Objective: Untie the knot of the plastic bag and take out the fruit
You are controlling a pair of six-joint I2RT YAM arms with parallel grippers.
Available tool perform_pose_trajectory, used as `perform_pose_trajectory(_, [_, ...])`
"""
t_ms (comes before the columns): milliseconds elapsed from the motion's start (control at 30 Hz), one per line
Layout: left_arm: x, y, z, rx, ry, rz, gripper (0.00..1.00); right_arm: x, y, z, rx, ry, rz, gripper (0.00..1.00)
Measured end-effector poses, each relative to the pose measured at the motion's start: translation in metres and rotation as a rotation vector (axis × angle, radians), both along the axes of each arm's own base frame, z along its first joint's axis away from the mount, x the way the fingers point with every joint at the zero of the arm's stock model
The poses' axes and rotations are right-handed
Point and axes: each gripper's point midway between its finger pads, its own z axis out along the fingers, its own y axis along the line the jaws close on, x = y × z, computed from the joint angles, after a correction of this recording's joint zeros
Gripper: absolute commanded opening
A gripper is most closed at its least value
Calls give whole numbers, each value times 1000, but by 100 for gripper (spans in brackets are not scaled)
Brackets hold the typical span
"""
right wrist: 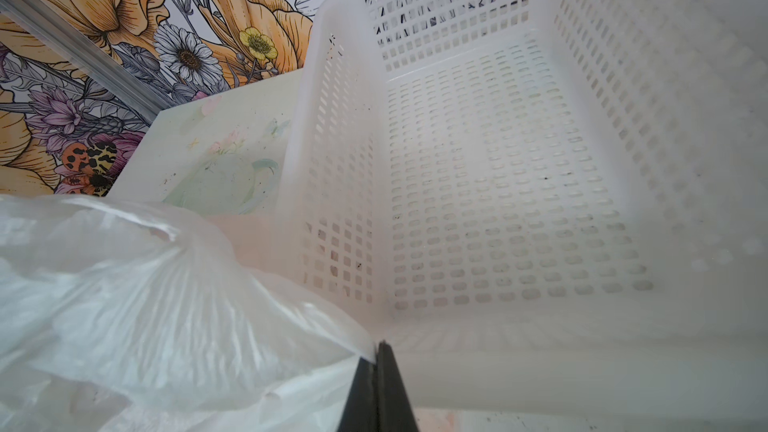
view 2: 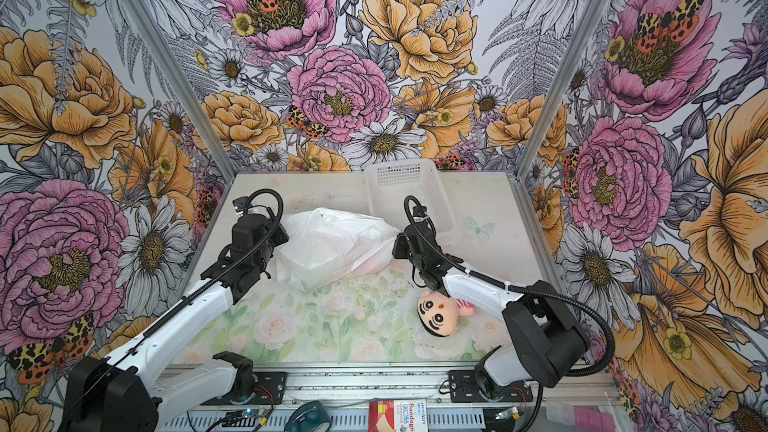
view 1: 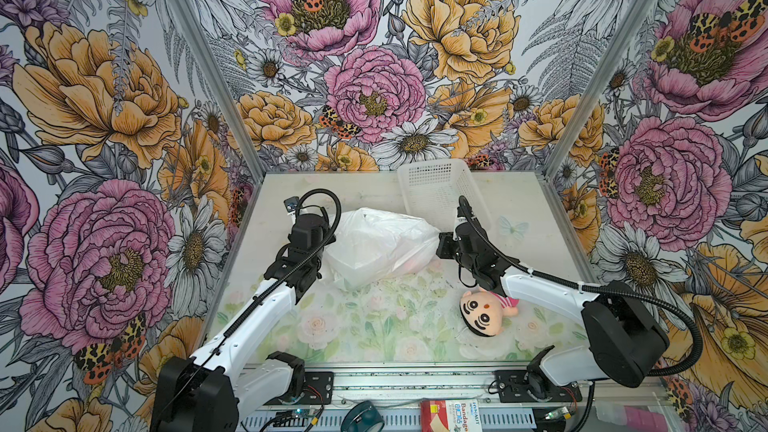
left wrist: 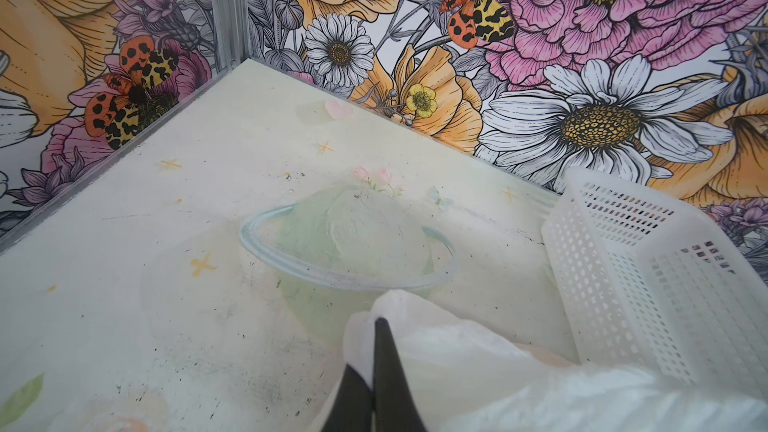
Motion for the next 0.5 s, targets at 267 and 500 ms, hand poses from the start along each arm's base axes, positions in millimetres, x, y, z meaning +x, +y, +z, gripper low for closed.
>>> perform_pose_trajectory(267, [1,15,-13,-57,25,21,0,-18,-10,5,97,-25,-38,0])
perform_pose_trajectory(500, [0,13,-12,-80,24,4,34,-26,5,11,94,-45,-6,1])
